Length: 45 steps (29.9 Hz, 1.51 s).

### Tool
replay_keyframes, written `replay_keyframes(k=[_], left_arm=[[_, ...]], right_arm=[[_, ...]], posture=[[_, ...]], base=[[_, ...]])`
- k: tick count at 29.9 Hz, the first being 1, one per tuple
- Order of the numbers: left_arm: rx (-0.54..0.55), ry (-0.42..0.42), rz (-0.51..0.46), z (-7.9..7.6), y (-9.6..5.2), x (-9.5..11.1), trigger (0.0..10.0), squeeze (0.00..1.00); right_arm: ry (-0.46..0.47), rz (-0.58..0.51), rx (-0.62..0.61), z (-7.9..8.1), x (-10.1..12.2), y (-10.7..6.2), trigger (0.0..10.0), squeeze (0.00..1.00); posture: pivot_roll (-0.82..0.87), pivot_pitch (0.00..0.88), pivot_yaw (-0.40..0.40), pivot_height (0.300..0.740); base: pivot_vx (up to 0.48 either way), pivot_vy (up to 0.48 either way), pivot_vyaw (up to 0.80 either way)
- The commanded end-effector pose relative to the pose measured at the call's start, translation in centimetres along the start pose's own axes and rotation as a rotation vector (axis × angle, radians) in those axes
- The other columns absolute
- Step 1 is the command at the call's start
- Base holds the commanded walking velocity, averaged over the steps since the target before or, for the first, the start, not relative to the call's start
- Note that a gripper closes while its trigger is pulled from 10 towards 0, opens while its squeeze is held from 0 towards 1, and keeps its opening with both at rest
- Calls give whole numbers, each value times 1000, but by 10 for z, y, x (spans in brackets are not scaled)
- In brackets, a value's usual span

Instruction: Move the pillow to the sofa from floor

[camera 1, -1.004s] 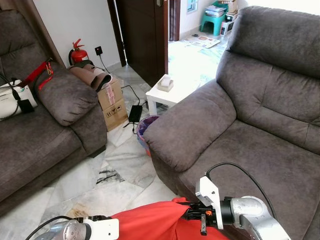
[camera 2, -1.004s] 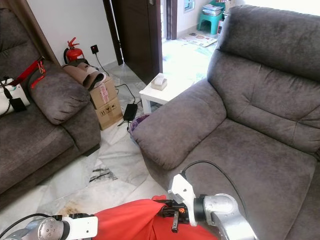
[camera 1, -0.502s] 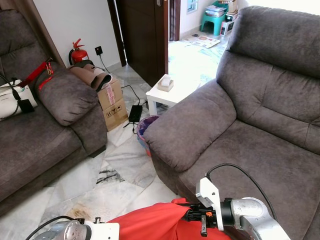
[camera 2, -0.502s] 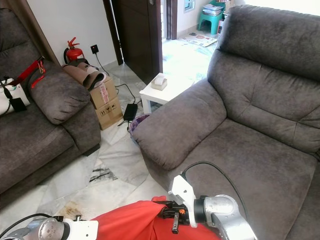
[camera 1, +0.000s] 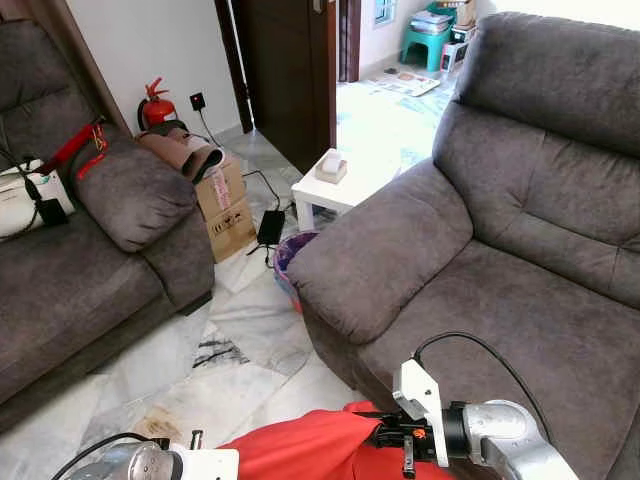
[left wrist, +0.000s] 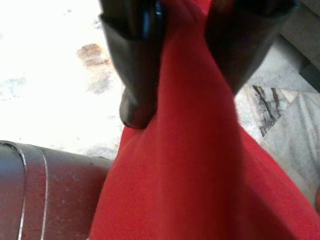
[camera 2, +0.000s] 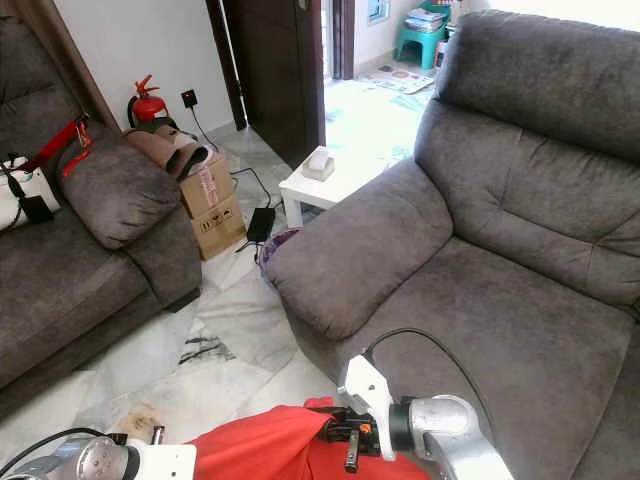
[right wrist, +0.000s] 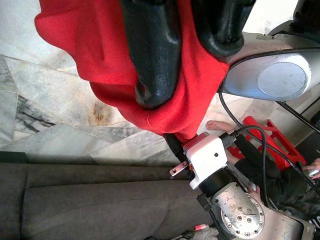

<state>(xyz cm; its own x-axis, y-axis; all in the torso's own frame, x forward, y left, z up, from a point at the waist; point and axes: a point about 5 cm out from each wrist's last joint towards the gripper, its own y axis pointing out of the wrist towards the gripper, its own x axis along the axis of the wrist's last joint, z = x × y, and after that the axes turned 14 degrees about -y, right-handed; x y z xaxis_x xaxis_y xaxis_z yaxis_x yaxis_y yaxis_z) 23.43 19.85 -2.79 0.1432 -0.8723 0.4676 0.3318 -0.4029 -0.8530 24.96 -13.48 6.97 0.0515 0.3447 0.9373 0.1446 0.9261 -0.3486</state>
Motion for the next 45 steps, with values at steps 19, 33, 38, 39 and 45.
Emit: replay_keyframes(k=[19, 33, 38, 39, 45], left_arm=[[553, -351, -283, 66, -19, 35, 0, 0], [973, -788, -881, 82, -58, 116, 10000, 0], [1020, -710, -878, 78, -66, 123, 10000, 0], [1035, -735, -884, 79, -69, 122, 10000, 0], [1040, -721, -906, 81, -76, 130, 10000, 0]], right_arm=[[-68, -43, -336, -25, -1, 1, 10000, 0], [189, -185, -946, -39, -17, 2, 10000, 0], [230, -212, -1092, -44, -14, 1, 10000, 0], [239, -223, -1128, -47, -12, 0, 10000, 0], [258, -262, -1171, -53, -4, -2, 10000, 0]], posture=[[37, 86, 72, 740], [37, 50, 56, 740], [42, 53, 52, 740], [42, 58, 52, 740], [38, 87, 50, 740]], base=[[0, 0, 0], [0, 0, 0], [0, 0, 0], [0, 0, 0], [0, 0, 0]])
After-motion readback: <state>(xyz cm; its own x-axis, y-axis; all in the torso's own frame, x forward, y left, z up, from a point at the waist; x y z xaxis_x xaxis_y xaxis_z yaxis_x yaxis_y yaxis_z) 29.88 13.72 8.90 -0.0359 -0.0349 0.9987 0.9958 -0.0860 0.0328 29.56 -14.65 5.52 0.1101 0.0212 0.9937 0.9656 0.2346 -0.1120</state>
